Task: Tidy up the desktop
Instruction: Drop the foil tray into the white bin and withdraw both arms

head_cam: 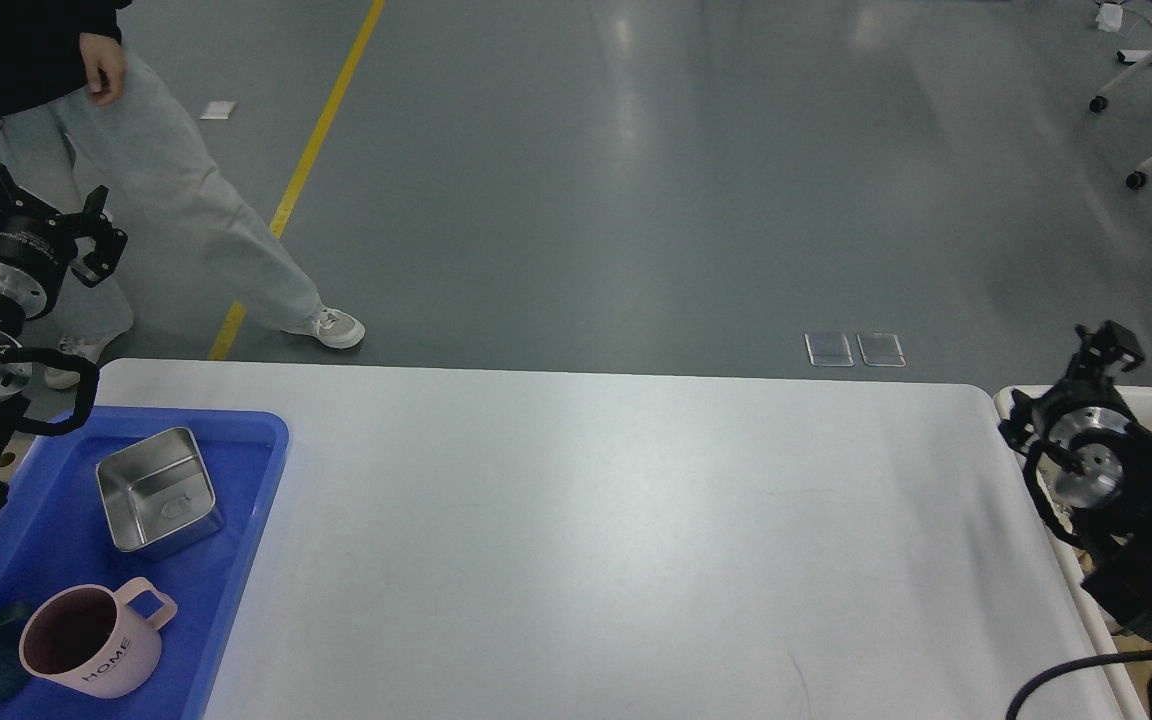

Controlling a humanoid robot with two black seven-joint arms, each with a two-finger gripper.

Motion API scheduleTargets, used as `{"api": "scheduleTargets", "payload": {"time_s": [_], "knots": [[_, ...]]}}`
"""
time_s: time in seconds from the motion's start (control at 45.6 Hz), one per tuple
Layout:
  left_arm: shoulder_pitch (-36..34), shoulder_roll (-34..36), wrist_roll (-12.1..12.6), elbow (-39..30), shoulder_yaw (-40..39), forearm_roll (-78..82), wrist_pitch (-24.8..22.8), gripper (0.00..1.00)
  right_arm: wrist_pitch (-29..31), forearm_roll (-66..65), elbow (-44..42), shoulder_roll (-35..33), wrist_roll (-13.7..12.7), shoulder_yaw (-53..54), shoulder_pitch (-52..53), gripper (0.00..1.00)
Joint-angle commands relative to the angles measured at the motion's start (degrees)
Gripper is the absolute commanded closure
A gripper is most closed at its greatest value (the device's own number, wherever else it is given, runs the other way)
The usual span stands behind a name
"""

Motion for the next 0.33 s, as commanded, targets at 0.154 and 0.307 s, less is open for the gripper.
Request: {"api": "scheduleTargets", "payload": {"time_s": [0.154, 0.307], "knots": [[2.5, -4.2, 0.4, 0.1, -4.7, -6.3, -7.0, 0.03, 0.7, 0.0, 0.2, 9.2, 0.7, 7.7, 7.4, 0.00], [3.2, -7.0, 0.5, 0.1, -6.8, -7.3, -8.1, 0.03, 1.4, 0.0, 0.3, 11.5, 3.6, 8.5, 9.1, 0.00]]}}
